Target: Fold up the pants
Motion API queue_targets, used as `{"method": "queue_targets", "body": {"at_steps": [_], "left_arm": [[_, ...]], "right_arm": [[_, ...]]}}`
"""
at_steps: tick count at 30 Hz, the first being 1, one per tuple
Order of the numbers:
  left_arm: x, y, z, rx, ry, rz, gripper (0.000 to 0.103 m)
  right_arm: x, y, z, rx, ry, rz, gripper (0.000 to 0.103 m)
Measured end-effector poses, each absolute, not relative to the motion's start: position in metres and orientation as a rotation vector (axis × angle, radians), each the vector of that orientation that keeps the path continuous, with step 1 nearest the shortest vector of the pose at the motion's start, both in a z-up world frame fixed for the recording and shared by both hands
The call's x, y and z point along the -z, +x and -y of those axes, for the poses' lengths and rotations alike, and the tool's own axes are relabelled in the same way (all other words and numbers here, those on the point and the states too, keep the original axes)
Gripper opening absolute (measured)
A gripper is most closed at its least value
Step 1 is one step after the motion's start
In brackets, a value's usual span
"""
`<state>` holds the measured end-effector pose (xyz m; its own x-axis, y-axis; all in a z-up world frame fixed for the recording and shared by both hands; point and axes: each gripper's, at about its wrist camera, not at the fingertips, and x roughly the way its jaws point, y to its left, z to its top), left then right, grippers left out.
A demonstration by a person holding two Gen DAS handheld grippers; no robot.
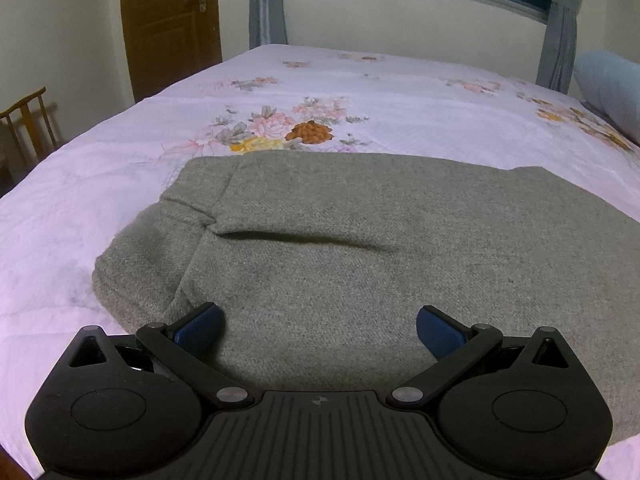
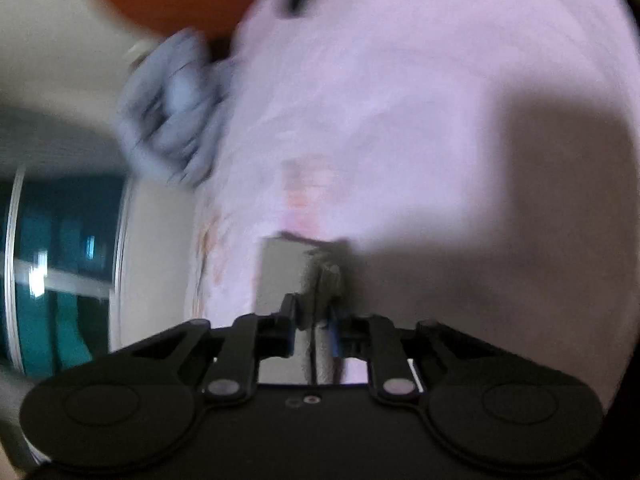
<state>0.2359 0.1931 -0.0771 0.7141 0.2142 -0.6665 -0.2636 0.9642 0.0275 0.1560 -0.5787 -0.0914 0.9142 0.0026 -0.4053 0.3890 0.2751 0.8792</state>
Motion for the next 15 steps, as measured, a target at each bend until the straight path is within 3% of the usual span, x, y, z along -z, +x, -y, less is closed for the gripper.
{"method": "queue_targets", "body": {"at_steps": [3, 5, 7, 10, 11, 15], "left_arm": [[0.078, 0.233, -0.193, -0.260, -0.070, -0.715, 0.103], [0.080, 0.231, -0.194, -0.253, -0.071, -0.700, 0.103], [0.081, 0.227, -0.194, -0.245, -0.072, -0.689, 0.103], [0.081, 0.227, -0.194, -0.235, -0.067, -0.691, 0.103], [0.080, 0.228, -0.195, -0.234, -0.068, -0.695, 0.103], [0.078, 0.230, -0.196, -0.232, -0.069, -0.712, 0.103]], "right_arm": [[0.021, 0.161, 0.557, 0.129, 0.894, -0.255, 0.006], [0.009, 0.151, 0.554, 0.079, 0.814, -0.198, 0.006], [0.029, 0.143, 0.566, 0.109, 0.810, -0.229, 0.006], [0.102, 0.152, 0.589, 0.213, 0.942, -0.440, 0.006], [0.116, 0.149, 0.591, 0.203, 0.989, -0.412, 0.006], [0.112, 0.153, 0.585, 0.243, 1.008, -0.385, 0.009]]}}
